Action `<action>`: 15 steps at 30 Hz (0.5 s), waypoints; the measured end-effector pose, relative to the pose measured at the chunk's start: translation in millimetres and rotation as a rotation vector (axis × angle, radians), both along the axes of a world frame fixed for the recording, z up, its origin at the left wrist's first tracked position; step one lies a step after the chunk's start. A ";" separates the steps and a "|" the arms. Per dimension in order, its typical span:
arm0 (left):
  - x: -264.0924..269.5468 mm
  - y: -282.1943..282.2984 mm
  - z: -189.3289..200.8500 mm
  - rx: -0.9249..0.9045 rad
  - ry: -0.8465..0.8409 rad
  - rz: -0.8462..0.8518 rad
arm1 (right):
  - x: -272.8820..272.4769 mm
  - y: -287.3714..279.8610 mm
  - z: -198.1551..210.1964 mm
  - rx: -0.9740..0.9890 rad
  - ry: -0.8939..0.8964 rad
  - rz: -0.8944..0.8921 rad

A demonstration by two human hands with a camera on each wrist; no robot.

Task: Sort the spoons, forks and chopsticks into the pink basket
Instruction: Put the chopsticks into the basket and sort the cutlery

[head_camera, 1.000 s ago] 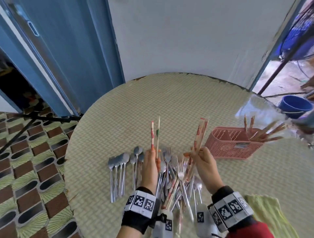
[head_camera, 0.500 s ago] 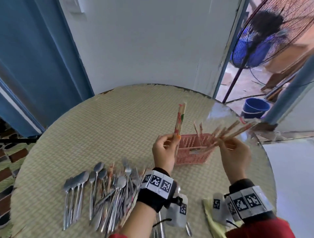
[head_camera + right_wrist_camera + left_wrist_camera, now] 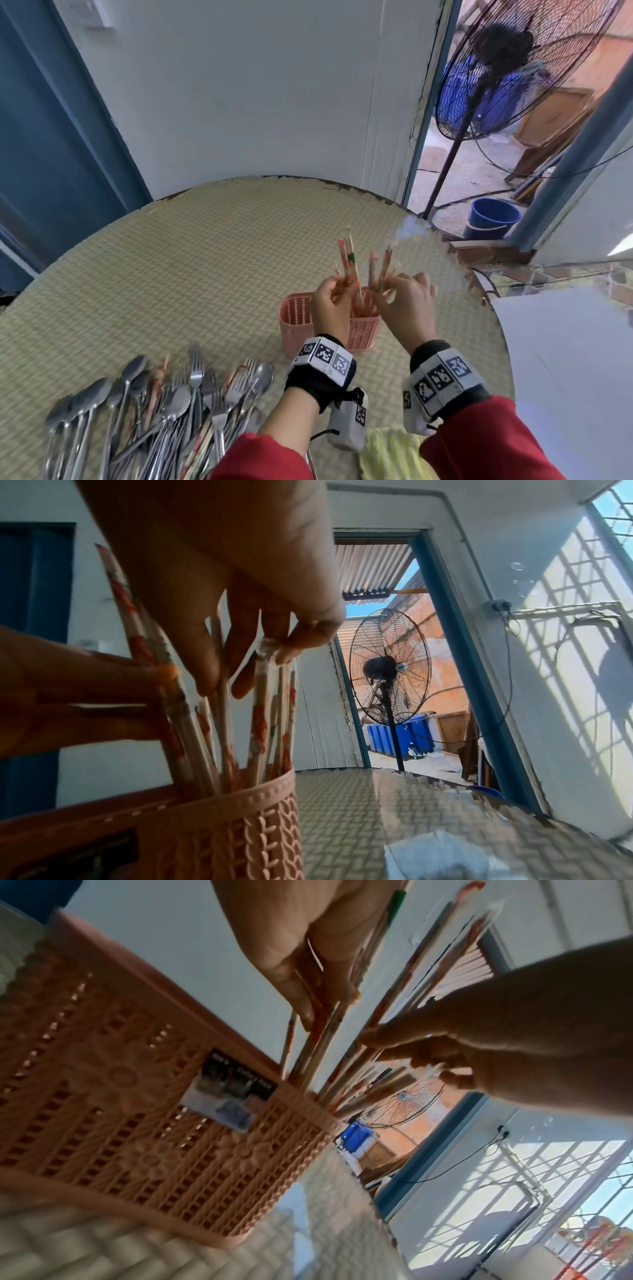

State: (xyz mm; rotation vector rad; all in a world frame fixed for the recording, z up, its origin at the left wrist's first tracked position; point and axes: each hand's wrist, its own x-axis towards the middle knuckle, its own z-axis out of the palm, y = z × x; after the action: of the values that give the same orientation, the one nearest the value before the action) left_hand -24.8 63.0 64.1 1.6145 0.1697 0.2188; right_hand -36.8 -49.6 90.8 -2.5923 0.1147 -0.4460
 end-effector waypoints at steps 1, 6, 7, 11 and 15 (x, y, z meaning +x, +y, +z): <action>1.6 -1.3 -6.5 0.014 0.031 -0.026 | 1.8 -0.6 -0.4 -0.043 0.034 0.021; -2.2 -0.4 -19.5 0.280 -0.004 -0.095 | 5.9 -3.3 -0.4 0.002 0.033 0.094; -4.0 0.5 -17.4 0.241 -0.010 -0.106 | 6.2 -3.7 -0.3 0.067 0.003 0.113; -6.1 2.8 -6.8 0.089 -0.029 -0.118 | 6.9 -0.4 6.0 0.334 -0.133 0.192; -2.2 1.6 -6.5 0.111 -0.010 -0.144 | 8.5 3.1 5.6 0.332 -0.151 0.186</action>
State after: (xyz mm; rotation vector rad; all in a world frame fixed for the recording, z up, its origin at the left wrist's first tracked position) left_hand -27.1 64.6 57.6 1.7281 0.0334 0.1267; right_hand -28.4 -46.5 96.4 -2.2114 -0.0964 -0.5050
